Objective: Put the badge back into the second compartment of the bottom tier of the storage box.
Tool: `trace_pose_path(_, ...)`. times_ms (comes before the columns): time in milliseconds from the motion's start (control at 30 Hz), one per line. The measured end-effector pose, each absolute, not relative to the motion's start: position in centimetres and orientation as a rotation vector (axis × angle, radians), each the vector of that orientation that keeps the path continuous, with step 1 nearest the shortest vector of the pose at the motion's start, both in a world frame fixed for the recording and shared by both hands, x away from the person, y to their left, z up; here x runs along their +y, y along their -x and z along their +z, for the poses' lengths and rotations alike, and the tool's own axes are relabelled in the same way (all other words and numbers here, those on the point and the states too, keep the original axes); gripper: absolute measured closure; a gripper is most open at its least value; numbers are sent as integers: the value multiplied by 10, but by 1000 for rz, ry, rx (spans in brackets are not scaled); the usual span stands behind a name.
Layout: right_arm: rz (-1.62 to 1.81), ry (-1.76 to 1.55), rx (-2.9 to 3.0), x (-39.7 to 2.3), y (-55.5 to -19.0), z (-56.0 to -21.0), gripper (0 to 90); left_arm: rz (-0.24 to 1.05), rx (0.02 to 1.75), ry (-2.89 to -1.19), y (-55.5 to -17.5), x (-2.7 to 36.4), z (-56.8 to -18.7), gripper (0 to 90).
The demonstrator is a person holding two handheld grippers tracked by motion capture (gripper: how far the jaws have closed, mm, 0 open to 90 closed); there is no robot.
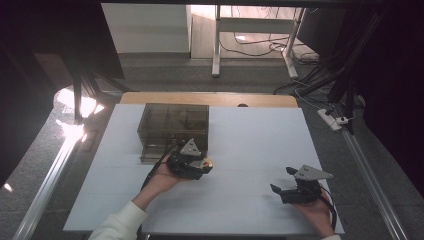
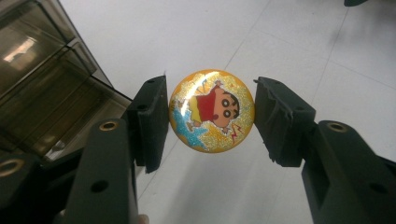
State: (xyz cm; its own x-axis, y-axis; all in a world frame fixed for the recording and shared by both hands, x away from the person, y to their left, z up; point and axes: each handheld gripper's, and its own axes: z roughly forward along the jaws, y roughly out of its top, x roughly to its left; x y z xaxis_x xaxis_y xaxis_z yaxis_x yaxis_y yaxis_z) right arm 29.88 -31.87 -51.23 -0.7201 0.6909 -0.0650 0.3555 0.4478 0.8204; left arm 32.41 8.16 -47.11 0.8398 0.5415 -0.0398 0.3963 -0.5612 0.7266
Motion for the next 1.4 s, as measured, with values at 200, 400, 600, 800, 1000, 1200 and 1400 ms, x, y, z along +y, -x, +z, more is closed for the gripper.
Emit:
trace_pose_path(200,1179,-887,2310,-319,-299,-512,121,250,693,-2223,-325,88,-468,460)
trace_pose_path(400,1171,-884,2312,-319,-299,-512,121,259,703,-2211,-326,92,-467,460)
trace_pose_path(600,1164,-883,2315,-319,-299,-512,121,269,716,-2201,-328,99,-465,460)
trace_pose_path(800,1166,-882,2314,-319,-299,-513,121,278,743,-2186,-330,107,-465,460)
trace_pose_path(1000,1170,-883,2311,-318,-299,-513,121,290,769,-2179,-334,114,-467,460)
trace_pose_path(1200,1163,-884,2316,-318,-299,-513,121,297,807,-2175,-338,121,-471,460)
trace_pose_path(1400,1163,-883,2315,-318,-299,-513,121,307,838,-2164,-342,129,-473,460)
